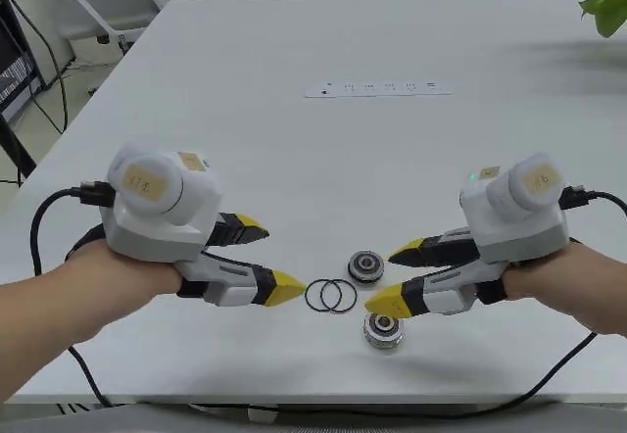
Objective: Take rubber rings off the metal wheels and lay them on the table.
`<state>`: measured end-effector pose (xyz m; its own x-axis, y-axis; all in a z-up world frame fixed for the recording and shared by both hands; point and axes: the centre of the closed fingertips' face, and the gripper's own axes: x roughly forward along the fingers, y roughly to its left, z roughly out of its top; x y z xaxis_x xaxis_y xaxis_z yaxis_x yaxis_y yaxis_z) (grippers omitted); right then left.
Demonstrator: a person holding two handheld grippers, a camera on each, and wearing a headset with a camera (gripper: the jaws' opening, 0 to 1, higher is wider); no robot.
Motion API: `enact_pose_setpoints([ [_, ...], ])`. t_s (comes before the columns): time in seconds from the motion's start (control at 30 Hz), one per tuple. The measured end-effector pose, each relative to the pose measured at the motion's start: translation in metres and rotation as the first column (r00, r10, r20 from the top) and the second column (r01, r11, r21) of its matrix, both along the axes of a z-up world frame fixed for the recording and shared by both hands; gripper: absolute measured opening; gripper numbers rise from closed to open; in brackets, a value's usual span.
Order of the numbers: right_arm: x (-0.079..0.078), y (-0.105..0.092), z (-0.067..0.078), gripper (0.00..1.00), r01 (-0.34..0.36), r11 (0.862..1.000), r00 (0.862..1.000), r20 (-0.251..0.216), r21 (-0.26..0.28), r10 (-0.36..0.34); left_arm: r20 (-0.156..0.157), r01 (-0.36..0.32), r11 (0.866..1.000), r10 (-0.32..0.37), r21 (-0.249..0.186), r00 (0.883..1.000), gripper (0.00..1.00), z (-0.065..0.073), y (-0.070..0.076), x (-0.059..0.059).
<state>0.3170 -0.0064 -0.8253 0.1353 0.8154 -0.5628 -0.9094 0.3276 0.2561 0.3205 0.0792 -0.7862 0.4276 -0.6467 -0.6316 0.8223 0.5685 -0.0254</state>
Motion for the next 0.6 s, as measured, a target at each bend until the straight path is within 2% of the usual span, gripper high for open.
enact_pose_setpoints([
  [0.3,0.011,-0.007,-0.006,0.52,0.011,1.0,0.999,0.049,-0.013,-0.01,-0.01,0.007,1.0,-0.007,-0.001,1.0,0.52,-0.007,-0.009,0.008],
  [0.6,0.023,-0.007,-0.014,0.49,0.019,1.0,0.996,0.086,-0.02,-0.017,-0.022,0.01,1.0,-0.01,-0.01,1.0,0.51,-0.013,-0.018,0.014],
])
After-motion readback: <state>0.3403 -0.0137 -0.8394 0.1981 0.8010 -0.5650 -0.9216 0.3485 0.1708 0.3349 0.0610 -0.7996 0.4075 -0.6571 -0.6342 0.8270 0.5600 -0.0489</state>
